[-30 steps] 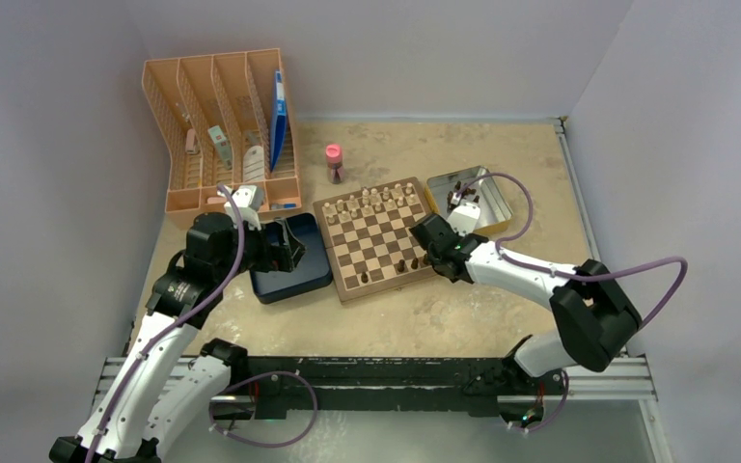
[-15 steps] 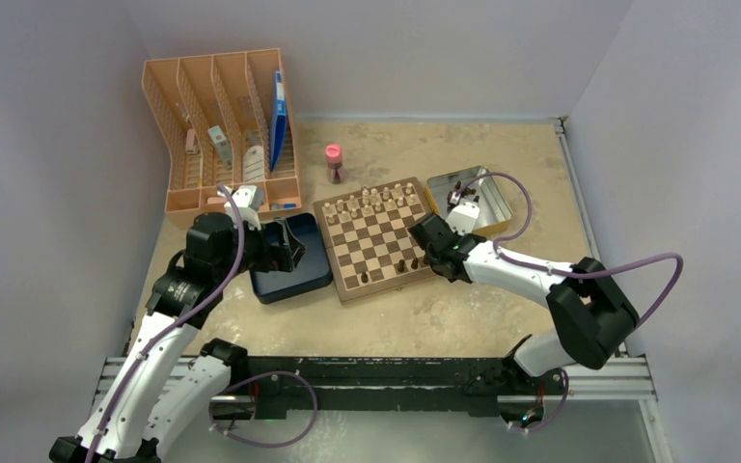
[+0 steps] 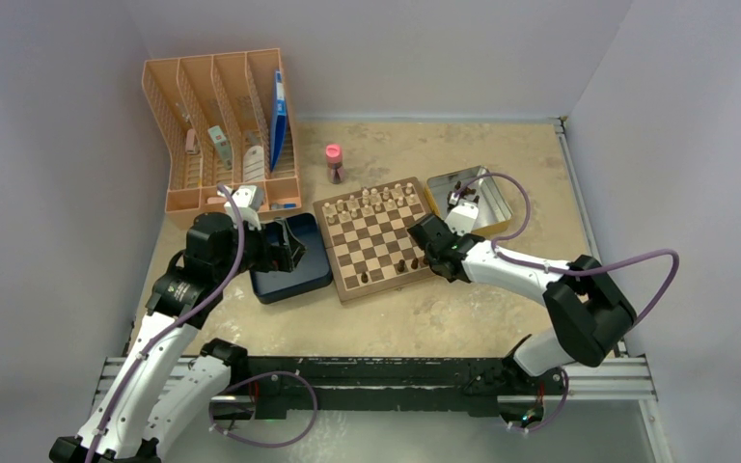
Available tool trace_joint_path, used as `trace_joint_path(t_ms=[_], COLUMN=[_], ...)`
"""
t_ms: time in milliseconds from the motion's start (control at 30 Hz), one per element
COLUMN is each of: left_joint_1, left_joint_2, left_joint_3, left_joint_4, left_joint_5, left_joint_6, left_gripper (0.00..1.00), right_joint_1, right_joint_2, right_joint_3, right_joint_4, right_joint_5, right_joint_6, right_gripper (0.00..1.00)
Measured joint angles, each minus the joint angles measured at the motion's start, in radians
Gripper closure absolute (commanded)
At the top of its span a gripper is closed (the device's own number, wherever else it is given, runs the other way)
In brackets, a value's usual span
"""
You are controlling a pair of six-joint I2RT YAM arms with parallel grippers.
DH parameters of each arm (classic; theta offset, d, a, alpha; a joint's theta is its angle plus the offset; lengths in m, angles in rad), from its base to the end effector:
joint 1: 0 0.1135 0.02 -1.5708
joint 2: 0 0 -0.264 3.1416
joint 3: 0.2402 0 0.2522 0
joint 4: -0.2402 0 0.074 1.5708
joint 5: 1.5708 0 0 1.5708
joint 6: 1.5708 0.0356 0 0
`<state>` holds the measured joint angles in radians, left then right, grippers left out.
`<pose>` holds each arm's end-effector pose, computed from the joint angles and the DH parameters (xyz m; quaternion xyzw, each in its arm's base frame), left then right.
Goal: Set up the chess pieces on the board
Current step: Place the chess piece on the chessboard.
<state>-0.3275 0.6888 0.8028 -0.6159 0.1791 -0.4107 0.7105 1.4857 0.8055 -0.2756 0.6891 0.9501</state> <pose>0.1384 -0.0537 0.3163 0.0099 0.8583 -0.2548 0.4454 0.2303 0.1683 0.1862 0.2087 0.8784 -0.0069 0.4298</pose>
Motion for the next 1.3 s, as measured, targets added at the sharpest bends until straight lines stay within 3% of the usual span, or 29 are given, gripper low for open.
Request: trace_joint_path(t_ms=[1300], left_joint_1=[0.0], left_joint_2=[-0.002], left_joint_3=[0.0], left_joint_4=[0.0], left_joint_5=[0.0], left_joint_6=[0.0], left_gripper=[0.07], right_joint_1=[0.0], right_joint_2=[0.0], right_joint_3=[0.0], right_joint_4=[0.023], right_joint_5=[-0.026], right_joint_6=[-0.008], right_gripper=[0.75])
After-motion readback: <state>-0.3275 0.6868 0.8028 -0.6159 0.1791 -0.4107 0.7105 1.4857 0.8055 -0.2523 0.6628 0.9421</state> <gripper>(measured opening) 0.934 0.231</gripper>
